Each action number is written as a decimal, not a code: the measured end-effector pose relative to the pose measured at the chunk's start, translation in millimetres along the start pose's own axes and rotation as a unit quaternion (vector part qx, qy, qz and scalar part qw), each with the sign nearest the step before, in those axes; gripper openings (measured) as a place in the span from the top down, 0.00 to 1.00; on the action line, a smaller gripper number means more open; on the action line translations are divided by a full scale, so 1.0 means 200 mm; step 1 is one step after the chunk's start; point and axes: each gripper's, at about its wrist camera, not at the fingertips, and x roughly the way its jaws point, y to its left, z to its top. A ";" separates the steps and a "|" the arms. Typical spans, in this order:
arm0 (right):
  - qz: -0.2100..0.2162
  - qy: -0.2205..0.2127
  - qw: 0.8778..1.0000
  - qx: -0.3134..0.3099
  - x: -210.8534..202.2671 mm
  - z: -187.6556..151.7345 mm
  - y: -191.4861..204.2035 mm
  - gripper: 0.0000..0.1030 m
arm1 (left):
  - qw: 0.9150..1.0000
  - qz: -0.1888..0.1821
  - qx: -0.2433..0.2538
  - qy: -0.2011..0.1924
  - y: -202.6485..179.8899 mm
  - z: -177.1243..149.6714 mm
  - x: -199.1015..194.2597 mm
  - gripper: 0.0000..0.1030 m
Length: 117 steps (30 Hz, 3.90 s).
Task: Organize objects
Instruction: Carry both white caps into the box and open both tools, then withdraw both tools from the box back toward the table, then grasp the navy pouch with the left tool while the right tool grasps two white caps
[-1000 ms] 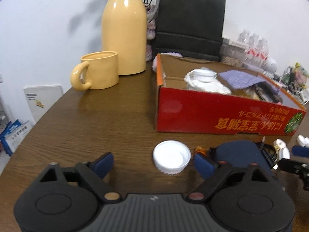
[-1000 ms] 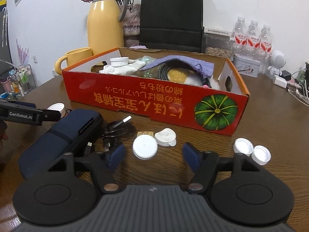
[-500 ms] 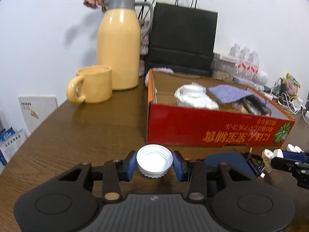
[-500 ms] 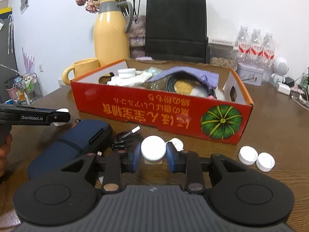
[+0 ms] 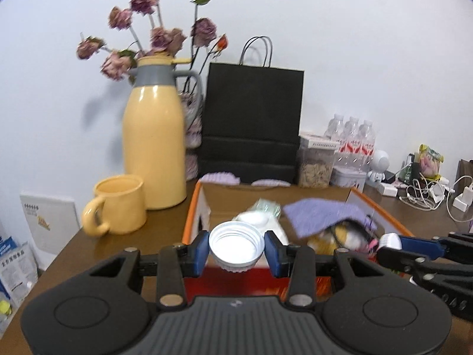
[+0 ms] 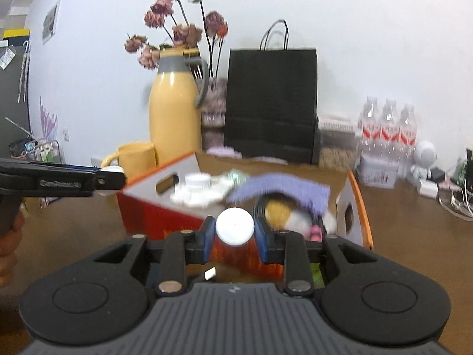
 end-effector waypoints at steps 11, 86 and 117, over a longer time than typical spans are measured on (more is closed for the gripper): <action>-0.004 -0.011 1.000 -0.013 0.23 0.14 0.01 0.72 | 1.000 0.006 -0.003 -0.004 -0.07 0.14 0.24 0.62; -0.094 0.071 0.993 0.004 -0.15 -0.26 -0.37 0.00 | 0.998 0.023 0.030 0.055 -0.11 -0.10 0.07 0.00; -0.076 0.148 0.984 0.063 -0.02 -0.39 -0.75 0.47 | 0.979 -0.005 -0.020 0.204 -0.17 -0.41 0.06 0.01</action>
